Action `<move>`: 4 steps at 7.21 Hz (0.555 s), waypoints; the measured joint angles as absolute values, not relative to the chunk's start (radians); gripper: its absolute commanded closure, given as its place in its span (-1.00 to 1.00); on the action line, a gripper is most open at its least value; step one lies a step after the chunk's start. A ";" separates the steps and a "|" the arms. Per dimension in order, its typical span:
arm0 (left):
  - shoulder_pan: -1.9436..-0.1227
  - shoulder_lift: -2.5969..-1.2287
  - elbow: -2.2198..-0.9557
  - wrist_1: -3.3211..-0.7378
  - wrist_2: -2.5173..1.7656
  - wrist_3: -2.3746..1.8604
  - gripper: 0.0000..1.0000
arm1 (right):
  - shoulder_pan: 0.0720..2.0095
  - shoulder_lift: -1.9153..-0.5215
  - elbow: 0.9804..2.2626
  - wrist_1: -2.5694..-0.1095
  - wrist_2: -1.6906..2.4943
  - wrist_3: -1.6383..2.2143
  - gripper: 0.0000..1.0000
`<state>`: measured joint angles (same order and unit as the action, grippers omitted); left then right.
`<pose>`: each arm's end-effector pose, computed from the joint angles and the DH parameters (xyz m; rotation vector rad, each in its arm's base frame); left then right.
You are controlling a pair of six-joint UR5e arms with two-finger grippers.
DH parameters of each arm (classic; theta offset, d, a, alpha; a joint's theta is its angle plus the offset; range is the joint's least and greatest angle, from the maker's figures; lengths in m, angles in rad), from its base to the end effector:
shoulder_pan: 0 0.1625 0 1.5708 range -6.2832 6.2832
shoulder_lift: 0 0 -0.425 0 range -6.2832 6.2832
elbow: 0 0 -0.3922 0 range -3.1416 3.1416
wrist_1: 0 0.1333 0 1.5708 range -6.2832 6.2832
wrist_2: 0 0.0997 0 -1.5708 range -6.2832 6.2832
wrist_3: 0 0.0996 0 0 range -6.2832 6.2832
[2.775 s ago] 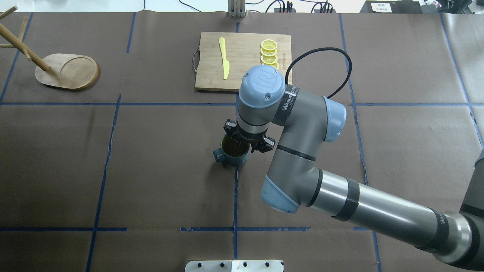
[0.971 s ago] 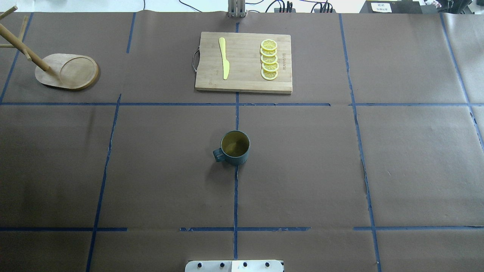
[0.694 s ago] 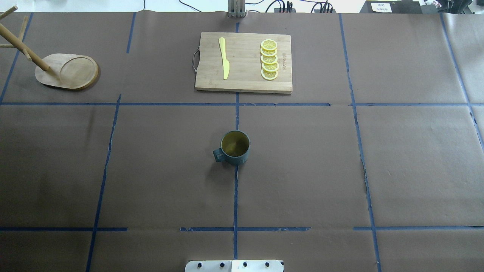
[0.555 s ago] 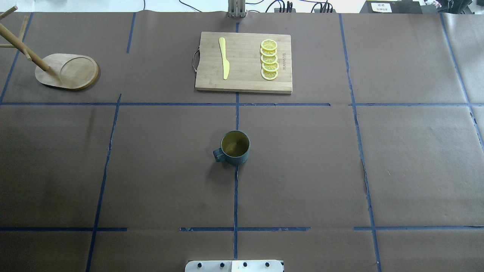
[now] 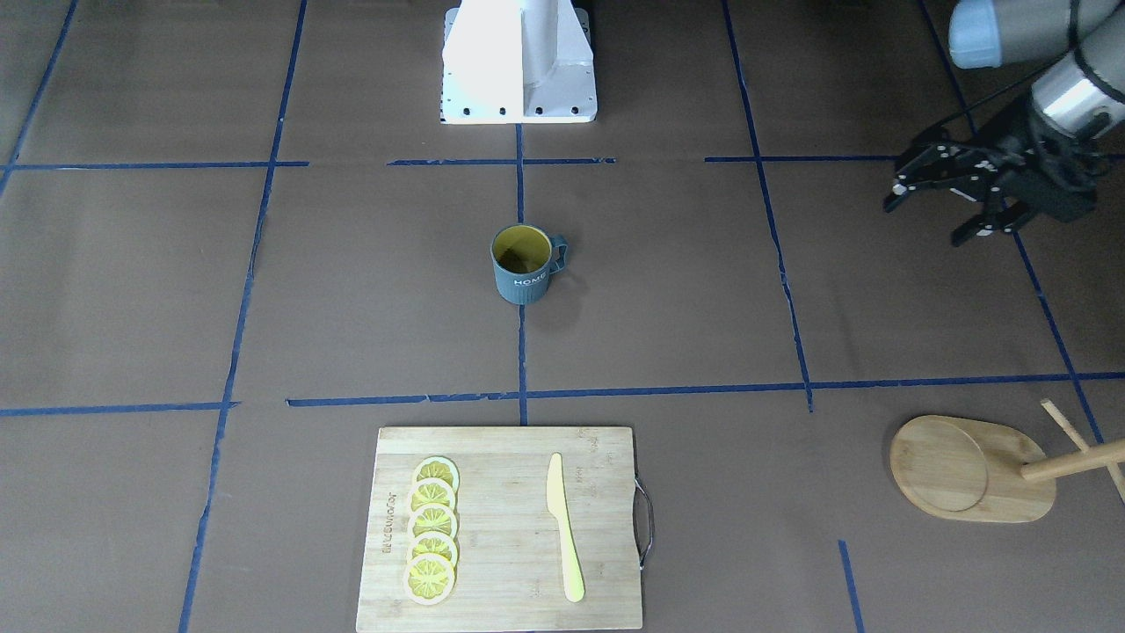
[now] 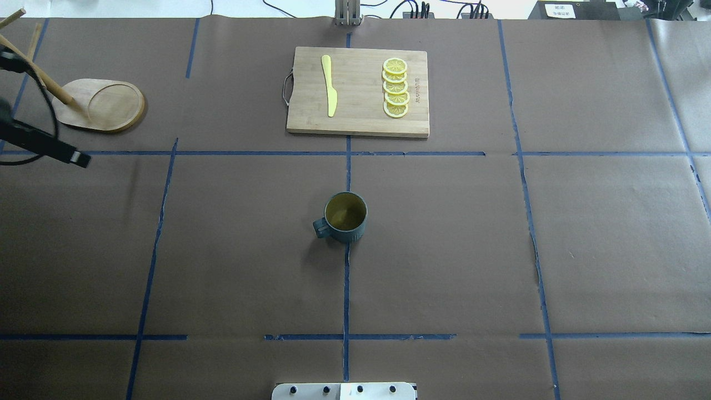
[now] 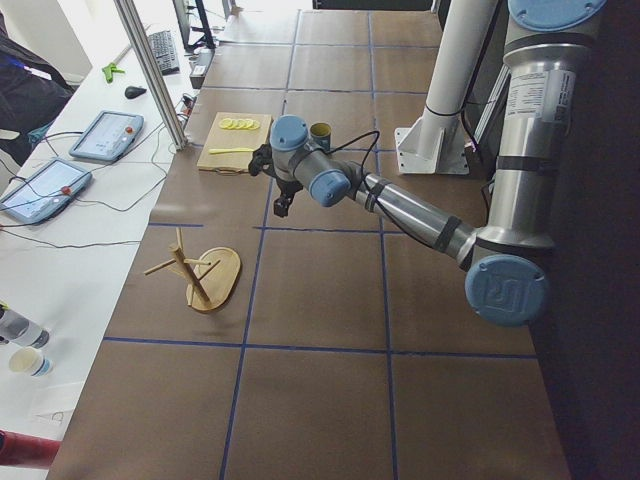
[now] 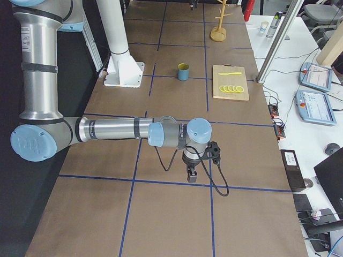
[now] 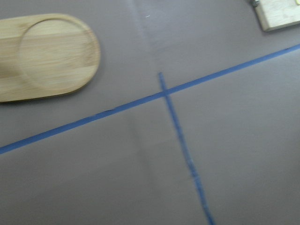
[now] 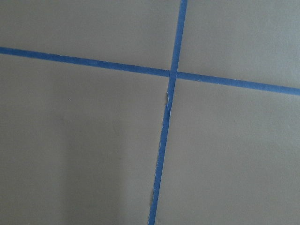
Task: Hang cup on storage rack
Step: 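Reach the left gripper toward the teal mug's handle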
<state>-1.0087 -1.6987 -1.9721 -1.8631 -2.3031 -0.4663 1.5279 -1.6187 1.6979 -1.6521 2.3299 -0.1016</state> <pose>0.2180 -0.4712 0.3635 0.3439 0.9889 0.3874 0.0445 -0.4725 0.6284 0.0203 -0.7595 -0.1367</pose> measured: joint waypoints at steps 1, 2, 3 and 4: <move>-0.865 -1.786 -1.973 -1.865 -2.185 -0.490 -1.00 | 1.528 -1.619 1.702 -1.652 2.330 -0.099 -1.00; -0.748 -1.859 -1.969 -1.875 -2.059 -0.498 -1.00 | 1.528 -1.620 1.704 -1.652 2.330 -0.098 -1.00; -0.663 -1.900 -1.957 -1.931 -1.944 -0.500 -1.00 | 1.528 -1.620 1.705 -1.652 2.330 -0.097 -1.00; -0.606 -1.919 -1.906 -2.062 -1.861 -0.499 -1.00 | 1.528 -1.620 1.705 -1.652 2.330 -0.097 -1.00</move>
